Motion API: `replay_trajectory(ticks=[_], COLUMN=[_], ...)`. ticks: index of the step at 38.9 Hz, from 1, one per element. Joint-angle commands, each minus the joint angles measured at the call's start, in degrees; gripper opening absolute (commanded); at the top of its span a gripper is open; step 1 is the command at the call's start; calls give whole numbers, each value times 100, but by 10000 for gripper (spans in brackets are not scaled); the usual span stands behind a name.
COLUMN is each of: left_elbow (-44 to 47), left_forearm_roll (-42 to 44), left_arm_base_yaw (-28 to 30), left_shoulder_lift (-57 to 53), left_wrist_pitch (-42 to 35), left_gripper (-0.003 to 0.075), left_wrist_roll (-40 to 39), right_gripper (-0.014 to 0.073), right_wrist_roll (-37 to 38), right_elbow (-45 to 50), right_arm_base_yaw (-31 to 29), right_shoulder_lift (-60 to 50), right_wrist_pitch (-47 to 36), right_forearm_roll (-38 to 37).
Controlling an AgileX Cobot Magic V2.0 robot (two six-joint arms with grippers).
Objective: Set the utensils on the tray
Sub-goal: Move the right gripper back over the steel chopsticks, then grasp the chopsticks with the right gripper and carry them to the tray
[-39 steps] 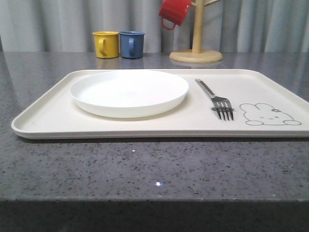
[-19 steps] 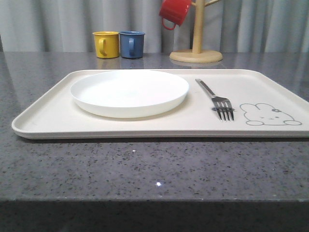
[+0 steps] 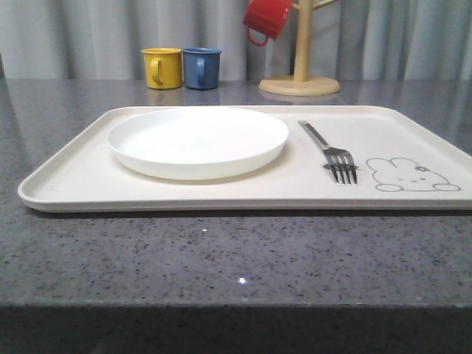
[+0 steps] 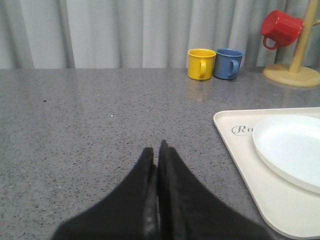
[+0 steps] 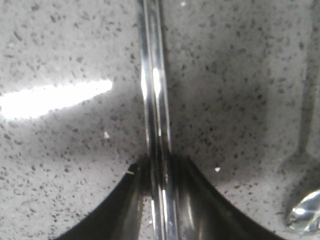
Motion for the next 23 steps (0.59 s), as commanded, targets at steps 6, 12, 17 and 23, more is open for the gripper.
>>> replay_trajectory(ticks=[6, 12, 17, 23], left_elbow=[-148, -148, -148, -148], left_forearm_roll=[-48, -48, -48, -48], left_arm_base_yaw=[19, 19, 19, 19], left_shoulder_lift=[64, 64, 64, 64], left_wrist_pitch=[-473, -473, -473, -473], left_gripper=[-18, -18, -18, -18], left_wrist_roll=[-58, -58, -58, -58], right_gripper=[92, -39, -48, -47], right_wrist_roll=[-67, -67, -67, -67], right_elbow=[-112, -124, -228, -480], right_arm_base_yaw=[-49, -49, -49, -18], right_shoulder_lift=[-123, -129, -278, -656], right_wrist_pitch=[63, 100, 144, 294], right_forearm_roll=[-40, -40, -40, -4])
